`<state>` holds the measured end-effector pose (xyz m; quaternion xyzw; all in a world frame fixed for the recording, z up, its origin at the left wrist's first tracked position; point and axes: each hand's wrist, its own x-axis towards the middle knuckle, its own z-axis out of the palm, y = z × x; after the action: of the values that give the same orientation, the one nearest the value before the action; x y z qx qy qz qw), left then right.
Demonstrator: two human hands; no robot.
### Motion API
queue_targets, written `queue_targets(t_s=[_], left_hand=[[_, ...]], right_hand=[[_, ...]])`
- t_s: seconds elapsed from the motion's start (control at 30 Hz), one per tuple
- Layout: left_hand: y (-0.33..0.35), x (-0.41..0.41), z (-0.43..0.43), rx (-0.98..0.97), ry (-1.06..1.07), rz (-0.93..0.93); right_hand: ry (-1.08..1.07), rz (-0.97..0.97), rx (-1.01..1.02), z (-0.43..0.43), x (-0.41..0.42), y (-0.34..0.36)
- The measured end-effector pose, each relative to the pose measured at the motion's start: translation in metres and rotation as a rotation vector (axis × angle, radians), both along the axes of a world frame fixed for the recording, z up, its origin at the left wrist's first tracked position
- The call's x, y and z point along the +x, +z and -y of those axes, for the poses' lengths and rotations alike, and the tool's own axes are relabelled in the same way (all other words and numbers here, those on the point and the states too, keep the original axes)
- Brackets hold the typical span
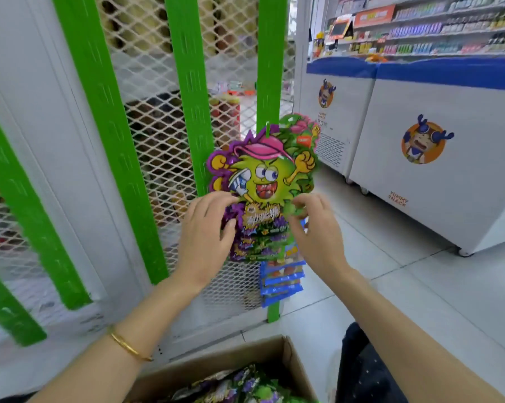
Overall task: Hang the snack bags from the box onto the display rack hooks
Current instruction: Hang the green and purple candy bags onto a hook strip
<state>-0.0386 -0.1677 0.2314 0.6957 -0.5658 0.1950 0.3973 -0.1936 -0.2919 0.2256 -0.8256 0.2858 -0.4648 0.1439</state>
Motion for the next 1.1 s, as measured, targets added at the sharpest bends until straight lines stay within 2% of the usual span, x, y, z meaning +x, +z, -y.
queue_targets(t_s=[0.17, 0.27, 0.37, 0.47, 0.53, 0.63, 0.77, 0.83, 0.93, 1.03, 1.1], left_hand=[[-0.113, 0.01, -0.046, 0.302, -0.047, -0.179], [-0.154, 0.018, -0.068, 0.451, -0.034, -0.304], [-0.166, 0.022, -0.072, 0.509, -0.04, -0.404], [-0.166, 0.028, -0.069, 0.526, -0.038, -0.426], [-0.167, 0.035, -0.071, 0.53, -0.004, -0.482], [-0.172, 0.043, -0.078, 0.532, 0.037, -0.554], [-0.178, 0.049, -0.093, 0.565, 0.097, -0.587], [-0.179, 0.052, -0.101, 0.615, 0.141, -0.622], [-0.181, 0.061, -0.11, 0.777, 0.268, -0.694], [-0.178, 0.069, -0.116, 1.003, 0.423, -0.752], [-0.173, 0.074, -0.124, 1.051, 0.449, -1.01]], right_hand=[[0.317, -0.641, 0.407, -0.017, 0.0, -0.113], [0.403, -0.986, 0.449, -0.034, 0.008, -0.164], [0.482, -1.16, 0.515, -0.051, 0.016, -0.2], [0.567, -1.123, 0.606, -0.061, 0.023, -0.221], [0.614, -1.066, 0.581, -0.072, 0.035, -0.227], [0.624, -1.059, 0.437, -0.088, 0.058, -0.236], [0.559, -1.277, 0.131, -0.095, 0.07, -0.254], [0.512, -1.271, 0.017, -0.095, 0.072, -0.251], [0.511, -1.099, -0.069, -0.09, 0.077, -0.222], [0.548, -0.749, -0.182, -0.082, 0.068, -0.186], [0.542, -0.633, -0.31, -0.078, 0.051, -0.177]])
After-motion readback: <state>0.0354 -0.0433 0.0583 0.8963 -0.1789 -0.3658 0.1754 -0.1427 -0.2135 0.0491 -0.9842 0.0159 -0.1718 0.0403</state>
